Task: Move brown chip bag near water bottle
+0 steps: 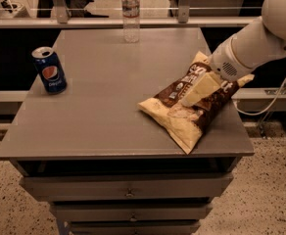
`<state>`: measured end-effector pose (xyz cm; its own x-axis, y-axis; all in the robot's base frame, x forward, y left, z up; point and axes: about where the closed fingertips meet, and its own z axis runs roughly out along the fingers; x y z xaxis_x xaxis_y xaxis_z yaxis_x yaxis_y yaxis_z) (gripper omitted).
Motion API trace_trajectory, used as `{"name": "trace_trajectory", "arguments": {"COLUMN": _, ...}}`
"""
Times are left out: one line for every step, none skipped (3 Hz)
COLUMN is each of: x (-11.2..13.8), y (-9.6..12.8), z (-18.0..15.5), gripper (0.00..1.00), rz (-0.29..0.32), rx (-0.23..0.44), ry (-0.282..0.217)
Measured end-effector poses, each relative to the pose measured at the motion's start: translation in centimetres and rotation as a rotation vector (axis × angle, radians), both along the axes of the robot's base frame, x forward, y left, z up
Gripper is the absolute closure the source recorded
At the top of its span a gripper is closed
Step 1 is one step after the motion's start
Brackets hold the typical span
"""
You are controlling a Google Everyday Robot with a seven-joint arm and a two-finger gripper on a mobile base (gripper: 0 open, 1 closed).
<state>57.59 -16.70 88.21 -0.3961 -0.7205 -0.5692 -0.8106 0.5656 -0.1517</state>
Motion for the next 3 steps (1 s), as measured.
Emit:
{"name": "trace_trajectory", "arguments": {"x": 0.2, "y": -0.5, "z": 0.0, "gripper": 0.40, "rz": -0.016, "rx": 0.027, "ry": 0.009}}
{"name": "trace_trajectory", "arguments": {"x": 0.4, "y": -0.3, "z": 1.4, "gripper": 0.63, "rz": -0.011, "rx": 0.052, "ry": -0.005}}
{"name": "trace_trajectory", "arguments": {"x": 0.3, "y": 0.4, "z": 4.1, "gripper": 0.87, "rz": 0.001, "rx": 0.076, "ry": -0.027}}
